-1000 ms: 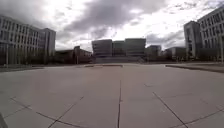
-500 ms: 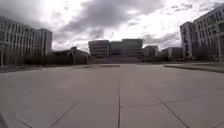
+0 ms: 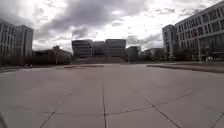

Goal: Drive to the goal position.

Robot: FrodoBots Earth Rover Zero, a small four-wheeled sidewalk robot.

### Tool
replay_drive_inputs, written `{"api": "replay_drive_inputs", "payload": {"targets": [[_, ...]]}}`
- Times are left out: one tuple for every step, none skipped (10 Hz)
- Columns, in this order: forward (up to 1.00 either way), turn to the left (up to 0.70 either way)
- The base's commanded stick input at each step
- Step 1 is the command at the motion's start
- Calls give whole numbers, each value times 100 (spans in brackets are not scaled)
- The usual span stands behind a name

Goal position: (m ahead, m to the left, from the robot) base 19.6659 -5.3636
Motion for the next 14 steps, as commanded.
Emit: {"api": "replay_drive_inputs", "payload": {"targets": [[50,-49],[50,-22],[50,1],[50,1],[50,1],[50,1],[50,1],[50,1],[50,1],[50,1],[50,1],[50,1],[50,1],[50,1]]}}
